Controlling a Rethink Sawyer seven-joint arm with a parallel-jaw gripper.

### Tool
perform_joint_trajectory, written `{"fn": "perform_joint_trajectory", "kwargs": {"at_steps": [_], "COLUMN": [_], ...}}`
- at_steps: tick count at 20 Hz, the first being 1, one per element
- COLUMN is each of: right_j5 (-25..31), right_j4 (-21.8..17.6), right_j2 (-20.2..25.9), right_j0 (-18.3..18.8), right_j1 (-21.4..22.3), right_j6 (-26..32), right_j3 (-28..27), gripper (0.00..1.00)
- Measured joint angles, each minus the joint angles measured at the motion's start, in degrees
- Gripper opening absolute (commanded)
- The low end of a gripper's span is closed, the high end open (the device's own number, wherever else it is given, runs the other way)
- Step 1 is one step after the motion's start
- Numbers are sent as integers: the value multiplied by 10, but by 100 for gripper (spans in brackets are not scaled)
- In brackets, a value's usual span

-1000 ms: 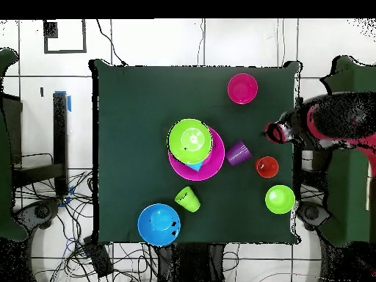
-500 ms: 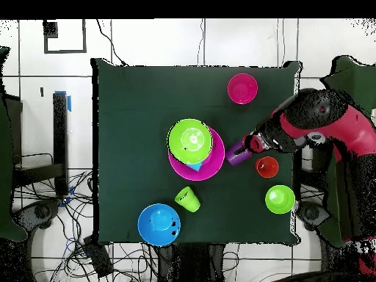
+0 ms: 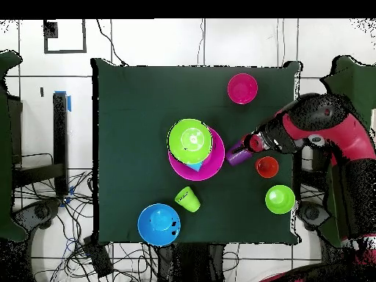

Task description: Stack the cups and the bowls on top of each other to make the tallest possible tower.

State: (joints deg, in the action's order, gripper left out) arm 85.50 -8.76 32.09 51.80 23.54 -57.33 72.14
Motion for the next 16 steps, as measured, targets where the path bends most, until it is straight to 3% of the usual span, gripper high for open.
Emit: {"fn": "perform_joint_trajectory", "kwargs": {"at_steps": [9, 13, 16], "right_j5": [-28, -93, -178], "right_j4": [41, 40, 13], "right_j2": [-10, -9, -9], "right_j0": [2, 9, 17], "right_j1": [-3, 0, 17], "right_j6": [-47, -53, -53], "right_j3": [0, 2, 7], "gripper": [100, 100, 100]}}
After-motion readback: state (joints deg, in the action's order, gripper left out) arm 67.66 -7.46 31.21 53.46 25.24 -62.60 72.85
